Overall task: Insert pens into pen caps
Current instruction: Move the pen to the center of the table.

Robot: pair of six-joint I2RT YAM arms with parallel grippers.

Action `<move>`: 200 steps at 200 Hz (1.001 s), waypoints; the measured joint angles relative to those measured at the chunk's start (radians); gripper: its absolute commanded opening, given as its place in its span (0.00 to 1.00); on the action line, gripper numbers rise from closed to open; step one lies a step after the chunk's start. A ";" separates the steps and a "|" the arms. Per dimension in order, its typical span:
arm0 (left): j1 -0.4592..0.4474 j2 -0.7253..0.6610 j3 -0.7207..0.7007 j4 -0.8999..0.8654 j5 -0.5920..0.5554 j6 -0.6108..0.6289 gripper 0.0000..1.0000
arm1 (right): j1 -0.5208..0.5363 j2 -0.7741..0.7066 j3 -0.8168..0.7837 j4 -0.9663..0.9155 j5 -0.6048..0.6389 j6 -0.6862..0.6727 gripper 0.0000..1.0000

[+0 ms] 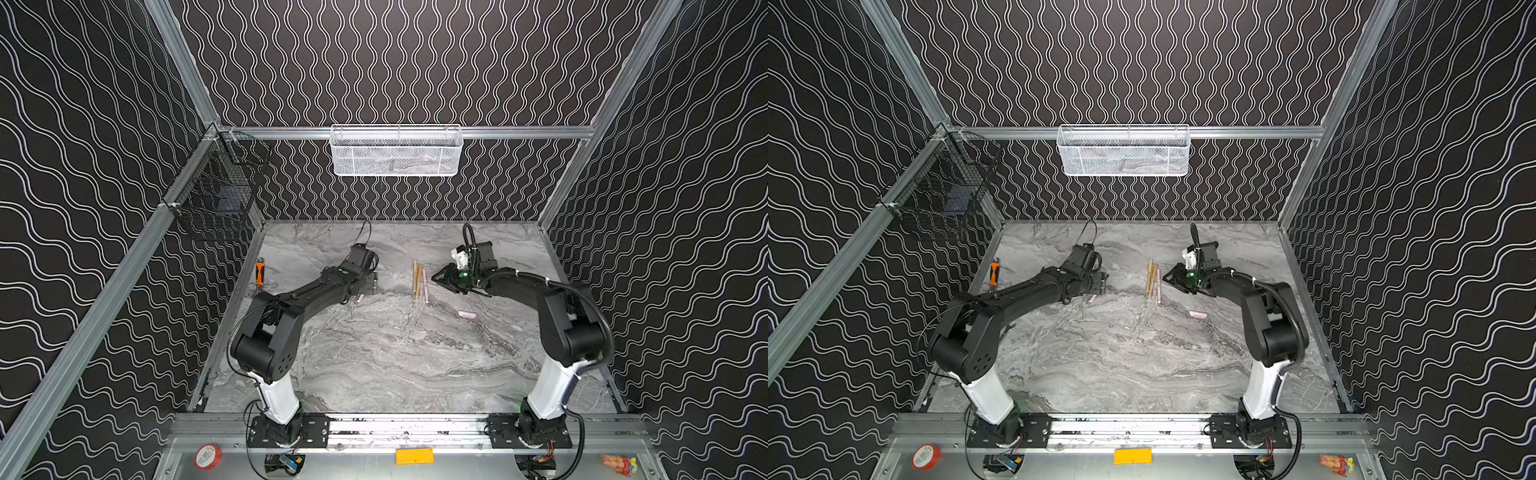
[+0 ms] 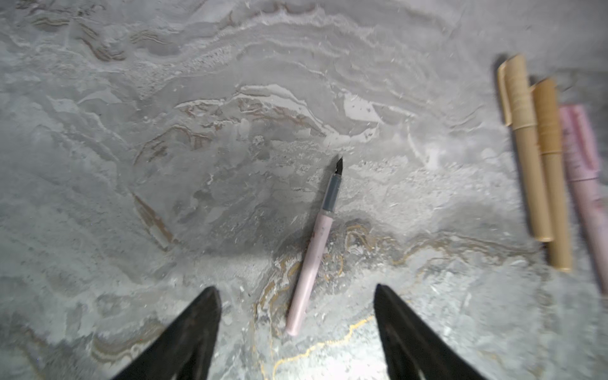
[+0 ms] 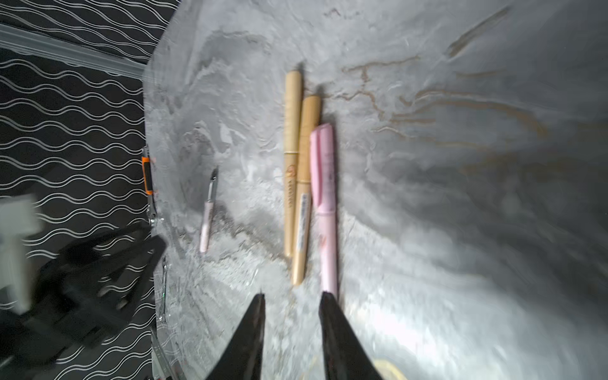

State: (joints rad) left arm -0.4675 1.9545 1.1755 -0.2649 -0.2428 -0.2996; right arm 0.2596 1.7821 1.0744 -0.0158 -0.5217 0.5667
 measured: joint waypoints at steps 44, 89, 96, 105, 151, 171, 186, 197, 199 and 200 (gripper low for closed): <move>0.000 0.077 0.058 -0.017 -0.015 0.072 0.47 | 0.001 -0.145 -0.134 -0.003 0.023 0.001 0.32; 0.000 0.163 0.106 -0.060 -0.014 0.122 0.38 | 0.009 -0.233 -0.180 -0.017 0.027 -0.003 0.32; 0.000 0.166 0.109 -0.067 -0.012 0.122 0.37 | 0.009 -0.242 -0.183 -0.021 0.027 -0.005 0.32; 0.000 0.168 0.113 -0.077 -0.007 0.123 0.36 | 0.010 -0.253 -0.185 -0.032 0.030 -0.010 0.32; -0.002 0.164 0.105 -0.111 0.024 0.123 0.34 | 0.010 -0.301 -0.191 -0.045 0.037 -0.019 0.32; -0.004 0.163 0.090 -0.117 0.040 0.123 0.32 | 0.010 -0.309 -0.195 -0.045 0.037 -0.027 0.32; -0.005 0.163 0.084 -0.120 0.047 0.123 0.30 | 0.010 -0.310 -0.196 -0.046 0.037 -0.028 0.33; -0.005 0.163 0.082 -0.118 0.050 0.123 0.27 | 0.010 -0.312 -0.198 -0.046 0.037 -0.029 0.33; -0.006 0.164 0.082 -0.118 0.050 0.123 0.27 | 0.010 -0.313 -0.198 -0.046 0.037 -0.029 0.33; -0.006 0.164 0.082 -0.118 0.051 0.122 0.27 | 0.010 -0.313 -0.198 -0.046 0.037 -0.029 0.33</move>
State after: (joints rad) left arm -0.4732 2.1181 1.2572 -0.3828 -0.1917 -0.1772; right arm 0.2691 1.4689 0.8761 -0.0616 -0.4850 0.5381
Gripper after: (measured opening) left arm 0.291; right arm 0.328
